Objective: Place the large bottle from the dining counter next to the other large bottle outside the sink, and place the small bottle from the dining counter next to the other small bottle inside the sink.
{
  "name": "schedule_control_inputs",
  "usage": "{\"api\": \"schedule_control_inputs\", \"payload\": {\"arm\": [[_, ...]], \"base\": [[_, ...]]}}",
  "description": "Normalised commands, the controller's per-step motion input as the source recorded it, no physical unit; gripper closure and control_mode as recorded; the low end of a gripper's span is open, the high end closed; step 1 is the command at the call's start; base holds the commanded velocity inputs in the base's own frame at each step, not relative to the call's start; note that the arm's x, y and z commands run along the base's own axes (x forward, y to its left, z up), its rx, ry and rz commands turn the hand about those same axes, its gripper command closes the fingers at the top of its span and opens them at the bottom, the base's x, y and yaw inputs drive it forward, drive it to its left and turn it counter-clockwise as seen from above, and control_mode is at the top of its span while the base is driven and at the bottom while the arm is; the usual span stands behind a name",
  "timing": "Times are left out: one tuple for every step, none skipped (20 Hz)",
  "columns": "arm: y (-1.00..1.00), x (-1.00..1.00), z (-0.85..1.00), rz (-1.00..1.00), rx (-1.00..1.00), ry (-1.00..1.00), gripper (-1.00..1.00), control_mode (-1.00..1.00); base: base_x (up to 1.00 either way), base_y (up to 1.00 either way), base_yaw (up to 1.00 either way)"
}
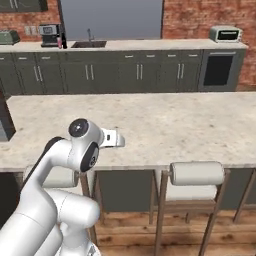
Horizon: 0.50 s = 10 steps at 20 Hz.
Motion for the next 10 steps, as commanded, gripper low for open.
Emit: {"api": "schedule_control_inputs", "payload": {"arm": [[0.00, 0.00, 0.00, 0.00, 0.00, 0.00, -1.00, 1.00], [0.00, 0.00, 0.00, 0.00, 0.00, 0.00, -1.00, 1.00], [0.00, 0.00, 0.00, 0.00, 0.00, 0.00, -1.00, 1.00], [0.00, 0.00, 0.00, 0.00, 0.00, 0.00, -1.00, 1.00], [0.00, 0.00, 0.00, 0.00, 0.00, 0.00, -1.00, 1.00], [0.00, 0.00, 0.00, 0.00, 0.00, 0.00, -1.00, 1.00], [0.00, 0.00, 0.00, 0.00, 0.00, 0.00, -1.00, 1.00], [0.00, 0.00, 0.00, 0.00, 0.00, 0.00, -1.00, 1.00], [0.00, 0.00, 0.00, 0.00, 0.00, 0.00, -1.00, 1.00], [0.00, 0.00, 0.00, 0.00, 0.00, 0.00, -1.00, 1.00]], "base": [[0.24, 0.19, 0.31], [0.00, 0.15, 0.29], [0.00, 0.09, 0.26], [0.00, 0.07, 0.27], [0.00, 0.02, 0.31], [0.00, 0.00, 0.35], [-0.01, 0.00, 0.39], [-0.01, 0.00, 0.41], [-0.02, 0.00, 0.44], [-0.01, 0.00, 0.46]]}}
